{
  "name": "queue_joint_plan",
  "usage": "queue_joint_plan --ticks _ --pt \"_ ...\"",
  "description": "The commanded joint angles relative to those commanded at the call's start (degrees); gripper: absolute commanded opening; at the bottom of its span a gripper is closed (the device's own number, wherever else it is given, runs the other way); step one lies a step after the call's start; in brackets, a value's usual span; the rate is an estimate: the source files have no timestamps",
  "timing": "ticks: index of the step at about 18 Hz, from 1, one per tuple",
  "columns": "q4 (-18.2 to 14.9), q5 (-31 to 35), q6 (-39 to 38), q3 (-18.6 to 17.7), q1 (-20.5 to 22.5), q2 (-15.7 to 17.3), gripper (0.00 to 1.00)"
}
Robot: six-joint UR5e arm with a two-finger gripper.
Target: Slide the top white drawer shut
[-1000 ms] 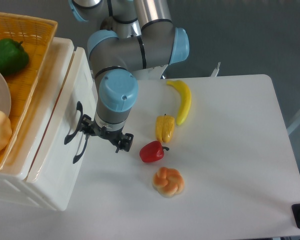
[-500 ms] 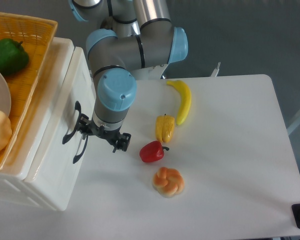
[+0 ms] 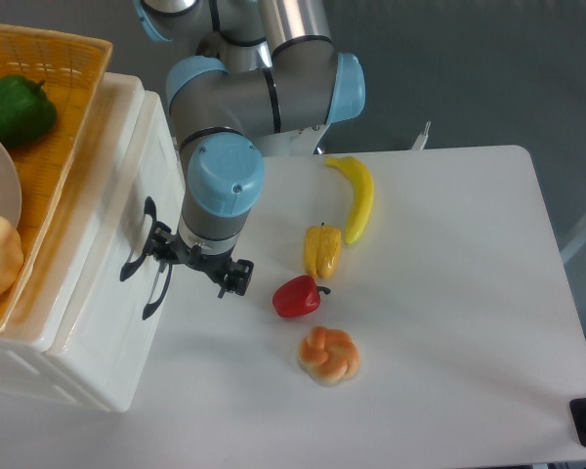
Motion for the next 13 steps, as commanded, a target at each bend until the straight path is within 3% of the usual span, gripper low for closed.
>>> queue_joint_plan --ticks 13 --pt "0.3 1.4 1.4 2.8 5.3 0.5 1.00"
